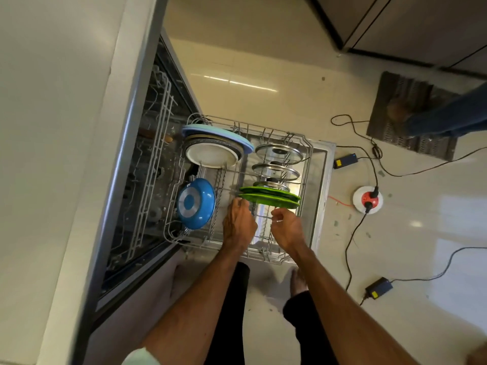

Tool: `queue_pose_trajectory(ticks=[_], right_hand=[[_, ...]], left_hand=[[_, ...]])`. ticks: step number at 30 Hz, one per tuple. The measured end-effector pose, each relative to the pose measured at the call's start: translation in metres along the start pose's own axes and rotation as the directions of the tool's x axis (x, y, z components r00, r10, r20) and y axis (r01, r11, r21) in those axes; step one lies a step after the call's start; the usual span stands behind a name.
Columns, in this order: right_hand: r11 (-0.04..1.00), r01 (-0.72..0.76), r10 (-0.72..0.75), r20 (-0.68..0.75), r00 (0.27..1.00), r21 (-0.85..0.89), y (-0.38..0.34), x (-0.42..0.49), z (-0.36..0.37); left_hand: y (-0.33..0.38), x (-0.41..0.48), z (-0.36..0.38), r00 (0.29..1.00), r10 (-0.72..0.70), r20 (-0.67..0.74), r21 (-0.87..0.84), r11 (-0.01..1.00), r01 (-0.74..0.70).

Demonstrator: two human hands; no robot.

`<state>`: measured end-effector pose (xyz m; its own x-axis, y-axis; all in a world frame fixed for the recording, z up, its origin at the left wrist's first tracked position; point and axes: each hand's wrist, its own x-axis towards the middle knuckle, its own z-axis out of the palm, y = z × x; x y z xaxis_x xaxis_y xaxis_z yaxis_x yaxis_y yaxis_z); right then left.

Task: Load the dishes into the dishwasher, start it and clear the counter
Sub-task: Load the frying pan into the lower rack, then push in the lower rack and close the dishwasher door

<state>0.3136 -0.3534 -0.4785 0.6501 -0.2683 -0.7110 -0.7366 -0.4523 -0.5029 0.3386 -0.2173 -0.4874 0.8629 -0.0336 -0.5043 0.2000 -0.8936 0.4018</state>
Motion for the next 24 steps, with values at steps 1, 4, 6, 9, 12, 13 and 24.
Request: queue_pose_trajectory(ticks=[1,4,6,9,12,13,24], right_hand=[[1.0,-0.006,0.006,-0.004,1.0,-0.005,0.001,0.002,-0.008],[0.999,-0.018,0.018,-0.011,1.0,0.038,0.005,0.017,-0.031],[1.0,0.0,0.001,-0.022,1.0,0.011,-0.001,0.028,-0.05],[0.996,0.025,-0.023,0.02,1.0,-0.087,-0.007,0.051,-0.08],[0.984,0.035,-0.028,0.044,0.999,-0.173,0.01,0.087,-0.102],[0.983,0.017,-0.006,0.06,0.998,-0.183,0.02,0.101,-0.11],[0.969,-0.233,0.246,0.359,0.9,-0.079,0.052,0.236,-0.119]], left_hand=[[0.007,-0.001,0.0,1.0,-0.002,0.014,-0.027,1.0,0.002],[0.03,0.002,0.001,0.999,-0.032,0.028,-0.078,0.996,0.034],[0.044,0.007,0.007,0.997,-0.064,0.045,-0.136,0.988,0.07],[0.066,0.02,0.02,0.987,-0.134,0.089,-0.284,0.946,0.155],[0.089,0.029,0.046,0.943,-0.238,0.231,-0.462,0.827,0.322],[0.094,0.035,0.06,0.913,-0.288,0.289,-0.502,0.767,0.4],[0.154,0.054,0.205,0.456,-0.243,0.856,-0.456,-0.77,0.446]])
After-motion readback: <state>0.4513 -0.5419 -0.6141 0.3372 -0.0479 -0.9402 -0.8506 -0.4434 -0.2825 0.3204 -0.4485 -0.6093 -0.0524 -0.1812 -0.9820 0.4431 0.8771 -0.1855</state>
